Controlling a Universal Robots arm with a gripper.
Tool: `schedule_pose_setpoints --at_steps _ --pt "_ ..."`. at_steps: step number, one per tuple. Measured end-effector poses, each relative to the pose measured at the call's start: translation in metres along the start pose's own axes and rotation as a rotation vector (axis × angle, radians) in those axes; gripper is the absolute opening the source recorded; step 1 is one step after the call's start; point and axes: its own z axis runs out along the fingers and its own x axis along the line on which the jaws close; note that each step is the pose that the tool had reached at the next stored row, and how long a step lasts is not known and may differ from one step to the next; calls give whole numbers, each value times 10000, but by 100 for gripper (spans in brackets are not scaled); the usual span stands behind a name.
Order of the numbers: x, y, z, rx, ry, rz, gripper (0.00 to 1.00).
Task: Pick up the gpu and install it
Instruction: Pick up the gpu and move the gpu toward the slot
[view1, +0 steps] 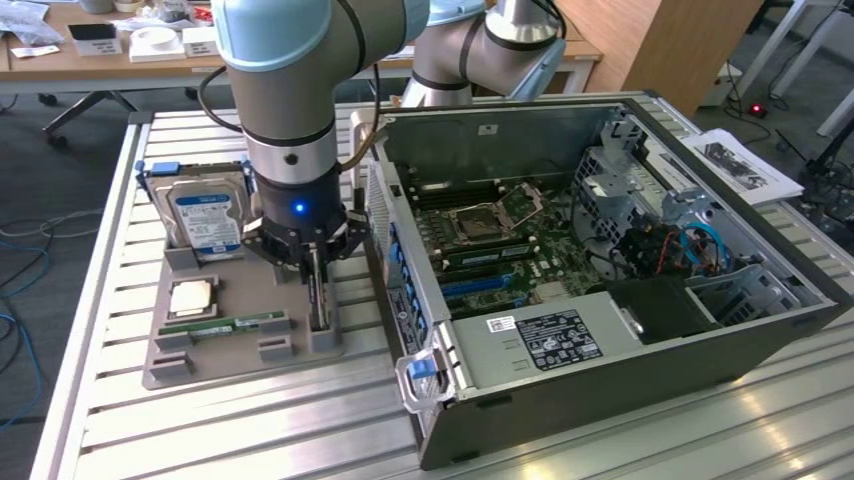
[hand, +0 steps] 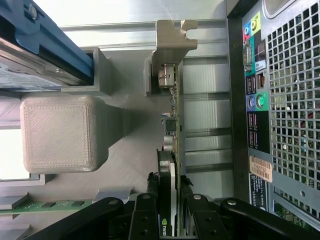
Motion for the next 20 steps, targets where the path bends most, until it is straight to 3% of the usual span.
schedule_pose_setpoints --at_steps 13,20 --pt "-1 1 -2 -7 4 -161 27" --pt "-2 4 -87 -4 7 -160 27"
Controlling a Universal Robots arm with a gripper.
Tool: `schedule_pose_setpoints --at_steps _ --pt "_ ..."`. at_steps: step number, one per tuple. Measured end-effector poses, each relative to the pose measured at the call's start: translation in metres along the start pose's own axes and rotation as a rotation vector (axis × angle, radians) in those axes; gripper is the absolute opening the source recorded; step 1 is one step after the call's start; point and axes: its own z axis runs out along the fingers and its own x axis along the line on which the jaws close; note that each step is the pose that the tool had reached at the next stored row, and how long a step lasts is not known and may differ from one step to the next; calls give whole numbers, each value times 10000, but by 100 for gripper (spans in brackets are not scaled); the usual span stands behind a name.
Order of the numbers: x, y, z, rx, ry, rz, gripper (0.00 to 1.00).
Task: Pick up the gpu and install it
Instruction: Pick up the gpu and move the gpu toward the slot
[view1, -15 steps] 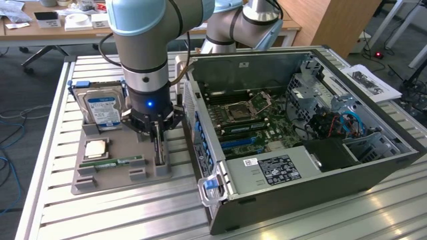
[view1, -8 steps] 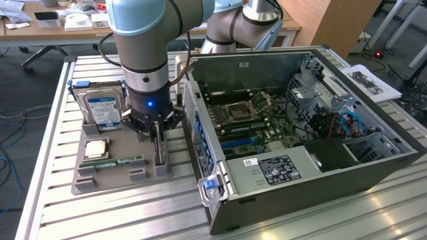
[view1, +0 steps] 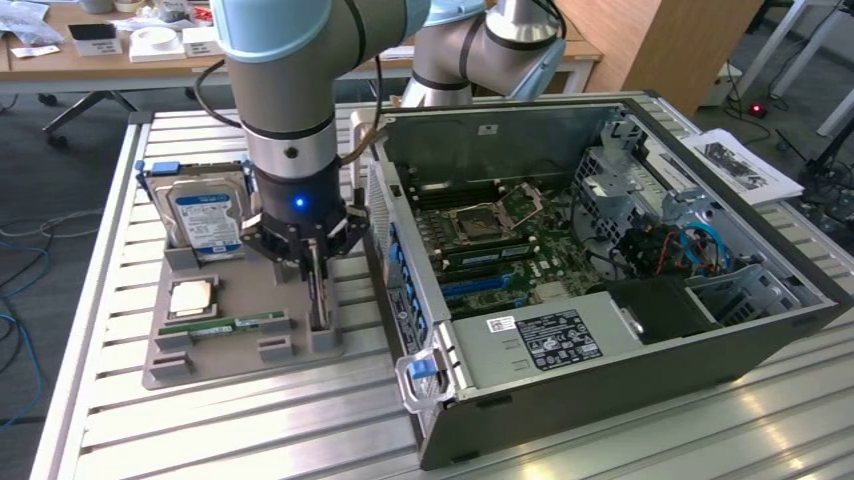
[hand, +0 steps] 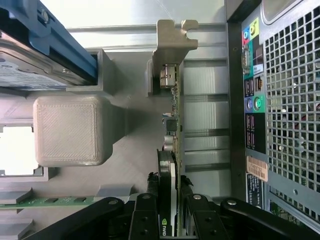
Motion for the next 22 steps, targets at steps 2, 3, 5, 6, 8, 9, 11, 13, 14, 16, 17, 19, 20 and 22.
schedule_pose_setpoints --at_steps 2,3,5,6,8,9,11,13,14,16,17,19,20,22 --pt "-1 2 -37 -1 0 0 27" --pt "-2 3 -58 -1 0 -1 27" --pt "-2 5 -110 0 0 0 27" --pt "-3 6 -136 0 0 -1 27" --pt "-4 9 -189 0 -1 0 27" --pt "-5 10 -218 0 -1 -1 27" --pt "-6 13 -283 -1 -1 -1 27" --pt "-8 16 -353 0 -1 0 27" --pt "-9 18 -388 0 -2 -1 27" --pt "-11 21 -462 -1 -3 -1 27" --pt "-12 23 -502 -1 -4 -1 27" --pt "-13 27 -582 0 -5 -1 27" --pt "-14 28 -623 -1 -6 -1 27" --pt "-16 32 -703 -1 -6 -1 27"
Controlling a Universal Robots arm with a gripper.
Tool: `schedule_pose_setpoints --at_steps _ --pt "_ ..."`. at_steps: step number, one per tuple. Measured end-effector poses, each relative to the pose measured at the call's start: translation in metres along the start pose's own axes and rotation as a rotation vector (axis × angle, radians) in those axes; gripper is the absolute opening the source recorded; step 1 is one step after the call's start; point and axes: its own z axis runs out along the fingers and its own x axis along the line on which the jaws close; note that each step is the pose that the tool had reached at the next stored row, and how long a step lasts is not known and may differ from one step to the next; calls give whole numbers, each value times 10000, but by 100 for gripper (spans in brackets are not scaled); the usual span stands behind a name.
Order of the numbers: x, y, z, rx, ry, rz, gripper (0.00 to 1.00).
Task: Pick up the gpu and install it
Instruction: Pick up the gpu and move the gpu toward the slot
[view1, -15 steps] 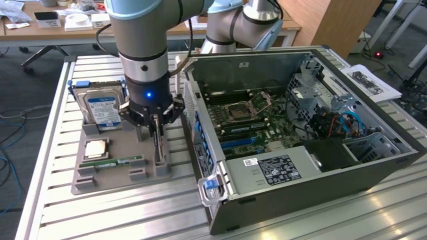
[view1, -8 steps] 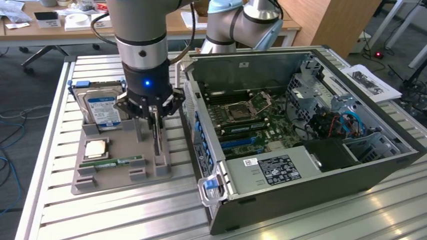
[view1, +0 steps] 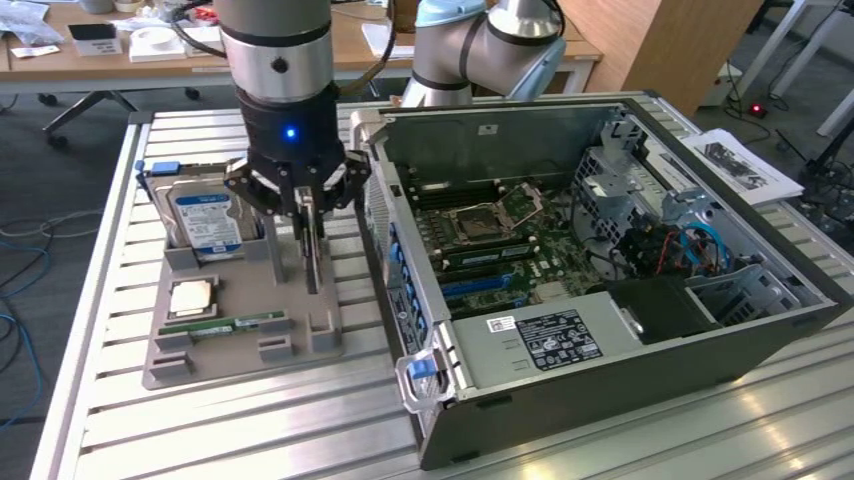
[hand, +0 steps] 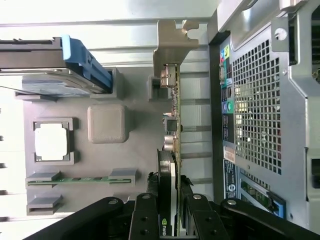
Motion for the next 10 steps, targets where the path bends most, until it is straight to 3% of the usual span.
schedule_pose_setpoints --at_steps 10 --pt "-9 18 -390 0 -3 0 27"
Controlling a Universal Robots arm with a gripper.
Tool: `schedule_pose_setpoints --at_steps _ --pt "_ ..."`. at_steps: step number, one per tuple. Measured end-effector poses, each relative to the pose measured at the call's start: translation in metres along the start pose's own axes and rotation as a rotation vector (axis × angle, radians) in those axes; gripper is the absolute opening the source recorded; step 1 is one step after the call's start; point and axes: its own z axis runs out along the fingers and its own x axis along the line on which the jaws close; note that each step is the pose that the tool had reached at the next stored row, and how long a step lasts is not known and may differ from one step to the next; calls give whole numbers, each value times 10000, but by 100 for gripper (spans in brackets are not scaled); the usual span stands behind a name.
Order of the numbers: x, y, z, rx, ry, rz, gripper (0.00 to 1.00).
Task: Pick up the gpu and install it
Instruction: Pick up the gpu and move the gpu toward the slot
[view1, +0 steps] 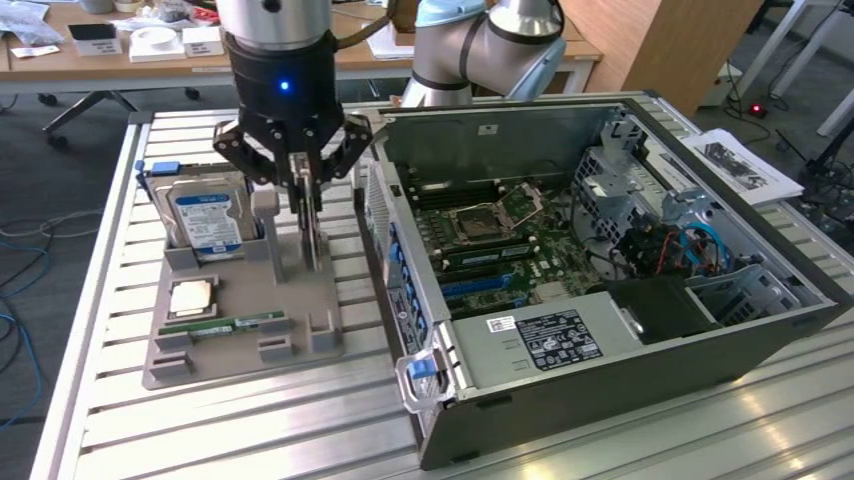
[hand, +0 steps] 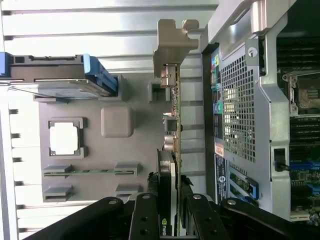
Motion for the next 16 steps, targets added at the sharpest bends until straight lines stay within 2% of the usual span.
schedule_pose_setpoints --at_steps 8,16 --pt "-6 12 -262 1 1 0 27" --pt "-11 20 -446 1 0 0 27"
